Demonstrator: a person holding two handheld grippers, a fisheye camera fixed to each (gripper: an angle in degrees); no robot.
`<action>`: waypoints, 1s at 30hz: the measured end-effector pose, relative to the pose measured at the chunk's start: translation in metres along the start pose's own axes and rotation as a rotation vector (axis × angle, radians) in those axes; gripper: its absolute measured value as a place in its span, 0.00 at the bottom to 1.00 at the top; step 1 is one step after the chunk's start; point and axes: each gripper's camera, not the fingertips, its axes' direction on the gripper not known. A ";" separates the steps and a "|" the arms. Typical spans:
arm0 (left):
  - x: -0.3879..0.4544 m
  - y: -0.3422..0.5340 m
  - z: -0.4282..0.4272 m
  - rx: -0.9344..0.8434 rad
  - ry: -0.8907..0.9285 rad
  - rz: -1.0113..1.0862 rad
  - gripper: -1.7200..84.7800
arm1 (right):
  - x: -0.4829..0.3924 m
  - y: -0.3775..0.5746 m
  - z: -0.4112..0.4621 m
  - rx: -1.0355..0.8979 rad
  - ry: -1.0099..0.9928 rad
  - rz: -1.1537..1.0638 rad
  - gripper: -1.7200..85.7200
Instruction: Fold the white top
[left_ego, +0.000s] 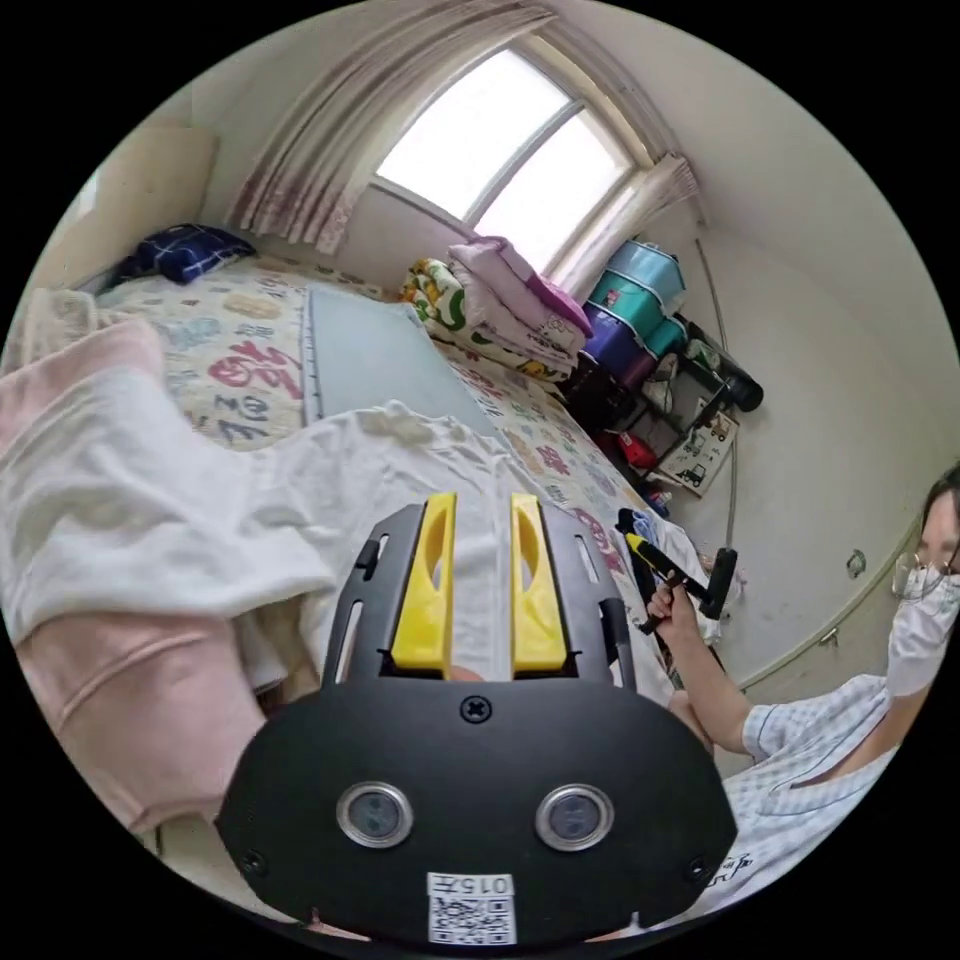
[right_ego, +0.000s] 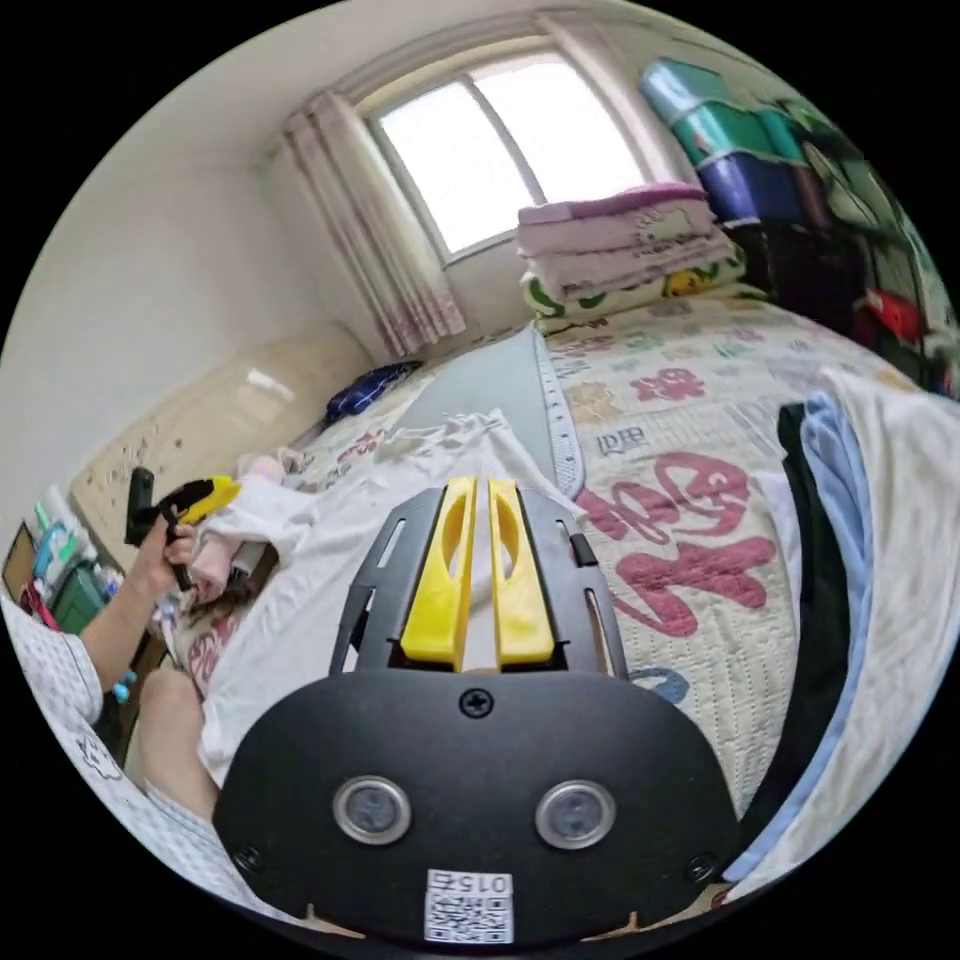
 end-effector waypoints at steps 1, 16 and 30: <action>-0.017 0.024 -0.057 0.052 -0.063 -0.031 0.12 | -0.034 0.009 0.004 -0.032 -0.002 -0.086 0.05; -0.253 0.254 -0.412 0.530 -0.335 -0.768 0.16 | -0.260 0.215 0.020 -0.508 -0.354 -0.317 0.04; -0.316 0.292 -0.413 0.890 -0.129 -1.041 0.12 | -0.280 0.251 -0.005 -0.530 -0.284 -0.234 0.02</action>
